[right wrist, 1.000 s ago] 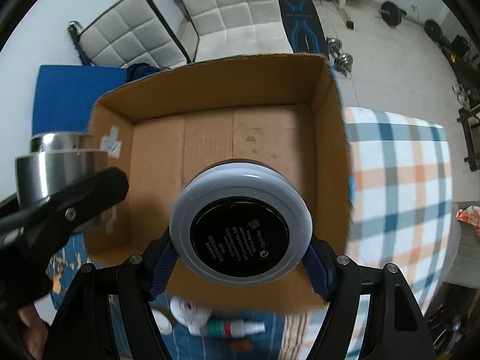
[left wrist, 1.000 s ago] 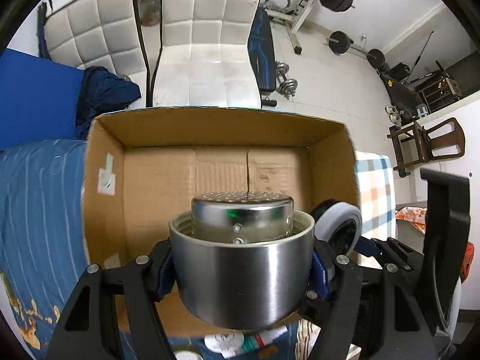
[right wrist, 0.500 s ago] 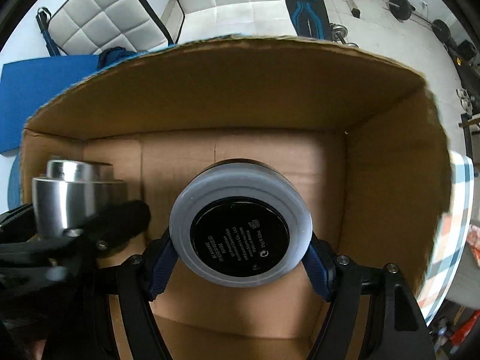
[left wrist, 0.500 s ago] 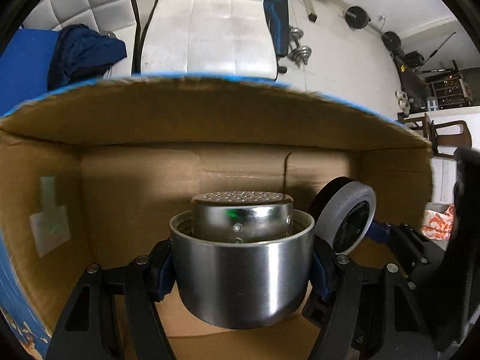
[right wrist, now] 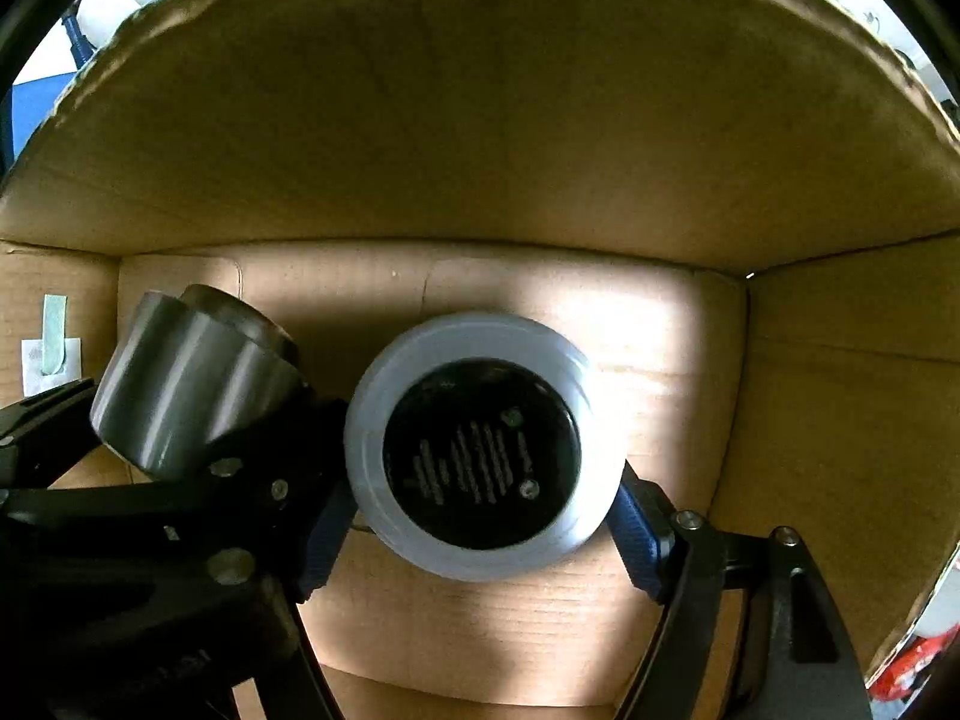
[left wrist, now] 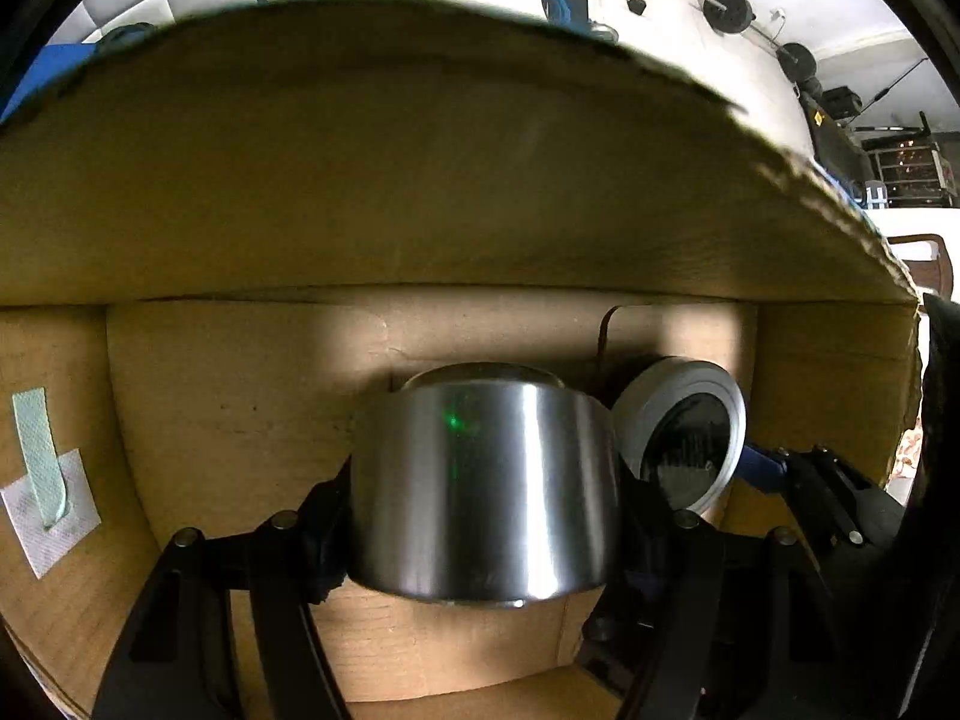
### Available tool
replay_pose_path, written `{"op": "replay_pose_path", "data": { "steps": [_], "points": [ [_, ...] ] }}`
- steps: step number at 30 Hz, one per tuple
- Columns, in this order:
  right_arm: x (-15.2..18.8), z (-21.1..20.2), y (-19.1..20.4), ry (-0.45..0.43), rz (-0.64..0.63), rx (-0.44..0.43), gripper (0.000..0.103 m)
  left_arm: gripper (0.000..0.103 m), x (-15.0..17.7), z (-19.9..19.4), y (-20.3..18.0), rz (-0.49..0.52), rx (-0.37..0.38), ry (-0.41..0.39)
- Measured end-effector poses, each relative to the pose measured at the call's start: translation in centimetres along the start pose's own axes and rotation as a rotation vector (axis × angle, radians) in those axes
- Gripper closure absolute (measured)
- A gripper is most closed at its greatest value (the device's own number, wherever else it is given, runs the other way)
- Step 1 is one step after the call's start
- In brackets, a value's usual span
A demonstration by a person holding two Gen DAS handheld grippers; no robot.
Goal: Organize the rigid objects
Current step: 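Carry both items into the cardboard box and open both tools to release them, then lift both tools out of the box back toward the remaining items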
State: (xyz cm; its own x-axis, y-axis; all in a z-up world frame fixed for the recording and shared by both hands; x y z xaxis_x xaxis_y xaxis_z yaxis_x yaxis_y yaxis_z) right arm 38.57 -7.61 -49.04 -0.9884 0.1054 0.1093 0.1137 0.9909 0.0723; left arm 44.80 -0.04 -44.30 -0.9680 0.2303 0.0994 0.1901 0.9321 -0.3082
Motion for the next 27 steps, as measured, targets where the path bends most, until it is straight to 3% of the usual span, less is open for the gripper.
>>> {"op": "replay_pose_path", "data": {
  "steps": [4, 13, 19, 24, 27],
  "points": [
    [0.2, 0.1, -0.4, 0.016, 0.019, -0.005, 0.025, 0.034, 0.0, -0.7, -0.2, -0.017, 0.012, 0.031],
    [2.4, -0.8, -2.1, 0.02, 0.042, 0.025, 0.02, 0.032, 1.7, -3.6, 0.0, -0.061, 0.002, 0.018],
    [5.0, -2.0, -2.2, -0.004, 0.025, 0.046, 0.017, 0.029, 4.4, -5.8, -0.7, -0.05, -0.037, -0.029],
    [7.7, -3.0, -2.0, -0.032, 0.011, 0.053, 0.0, 0.019, 5.7, -8.5, 0.9, -0.048, -0.09, -0.105],
    [9.4, -4.1, -1.4, -0.058, 0.009, 0.055, 0.0, 0.013, 7.3, -10.1, 1.7, -0.069, -0.107, -0.156]
  ]
}}
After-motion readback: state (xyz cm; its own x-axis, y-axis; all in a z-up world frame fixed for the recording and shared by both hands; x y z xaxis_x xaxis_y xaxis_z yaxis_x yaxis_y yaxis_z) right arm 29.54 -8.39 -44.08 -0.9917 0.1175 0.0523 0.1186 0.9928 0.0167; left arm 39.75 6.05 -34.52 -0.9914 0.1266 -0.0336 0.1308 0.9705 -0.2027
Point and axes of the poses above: each gripper's, at about its wrist camera, not at the fingertips, and z roughly the way its jaws point, y to its left, x to its underside, the point moved 4 cm from there along z, roughly the way its jaws point, and after that the axes turned 8 degrees about z, right-handed, at the moved point
